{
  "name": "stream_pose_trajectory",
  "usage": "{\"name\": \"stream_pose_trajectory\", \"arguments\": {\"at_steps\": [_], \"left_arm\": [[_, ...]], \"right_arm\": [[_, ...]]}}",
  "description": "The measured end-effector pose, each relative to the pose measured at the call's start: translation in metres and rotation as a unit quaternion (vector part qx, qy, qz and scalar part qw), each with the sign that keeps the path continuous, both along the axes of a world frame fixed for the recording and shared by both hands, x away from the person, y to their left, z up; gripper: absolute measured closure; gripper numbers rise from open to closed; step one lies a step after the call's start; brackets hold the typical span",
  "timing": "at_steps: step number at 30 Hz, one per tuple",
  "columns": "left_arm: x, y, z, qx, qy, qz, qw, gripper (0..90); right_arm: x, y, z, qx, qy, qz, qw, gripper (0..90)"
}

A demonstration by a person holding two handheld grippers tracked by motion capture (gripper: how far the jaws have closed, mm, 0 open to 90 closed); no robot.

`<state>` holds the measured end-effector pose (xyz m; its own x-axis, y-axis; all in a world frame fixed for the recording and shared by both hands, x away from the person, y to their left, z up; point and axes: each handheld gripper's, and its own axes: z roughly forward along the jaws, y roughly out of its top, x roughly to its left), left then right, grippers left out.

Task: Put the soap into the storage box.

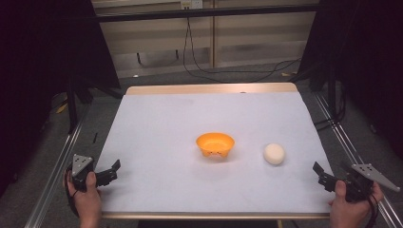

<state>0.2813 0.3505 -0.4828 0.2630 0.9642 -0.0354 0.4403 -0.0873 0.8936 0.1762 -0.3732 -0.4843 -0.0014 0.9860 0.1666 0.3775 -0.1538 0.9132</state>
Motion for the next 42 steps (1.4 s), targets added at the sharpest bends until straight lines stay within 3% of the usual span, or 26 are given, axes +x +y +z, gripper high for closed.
{"name": "stream_pose_trajectory", "arguments": {"at_steps": [8,13,17,19,25,30,31,37,42], "left_arm": [[0.000,0.000,0.000,0.001,0.001,0.000,1.0000,0.9],[0.001,0.000,0.000,0.001,0.005,-0.001,1.0000,0.9],[0.001,0.000,0.000,0.000,0.006,-0.001,1.0000,0.9],[0.001,0.000,0.000,0.000,0.006,-0.001,1.0000,0.8],[0.001,-0.001,0.000,0.002,0.005,-0.001,1.0000,0.9],[0.001,-0.001,0.000,0.003,0.005,-0.002,1.0000,0.9],[0.001,-0.001,0.000,0.004,0.005,-0.002,1.0000,1.0],[0.001,-0.001,0.000,0.006,0.004,-0.003,1.0000,1.0],[0.001,-0.002,0.000,0.005,0.004,-0.002,1.0000,0.9]], "right_arm": [[0.002,0.003,0.001,-0.014,0.014,-0.007,0.9998,2.0],[0.009,0.005,0.002,-0.022,0.052,-0.024,0.9981,7.3],[0.010,0.006,0.004,-0.033,0.054,-0.020,0.9978,9.5],[0.011,0.007,0.008,-0.043,0.051,-0.004,0.9978,16.6],[0.016,0.011,0.019,-0.060,0.070,0.028,0.9954,20.2],[0.020,0.016,0.026,-0.049,0.090,0.049,0.9935,19.8],[0.022,0.021,0.028,-0.057,0.098,0.059,0.9918,17.1],[0.028,0.030,0.032,-0.068,0.109,0.083,0.9882,14.4],[0.038,0.041,0.035,-0.081,0.139,0.107,0.9813,13.1]]}}
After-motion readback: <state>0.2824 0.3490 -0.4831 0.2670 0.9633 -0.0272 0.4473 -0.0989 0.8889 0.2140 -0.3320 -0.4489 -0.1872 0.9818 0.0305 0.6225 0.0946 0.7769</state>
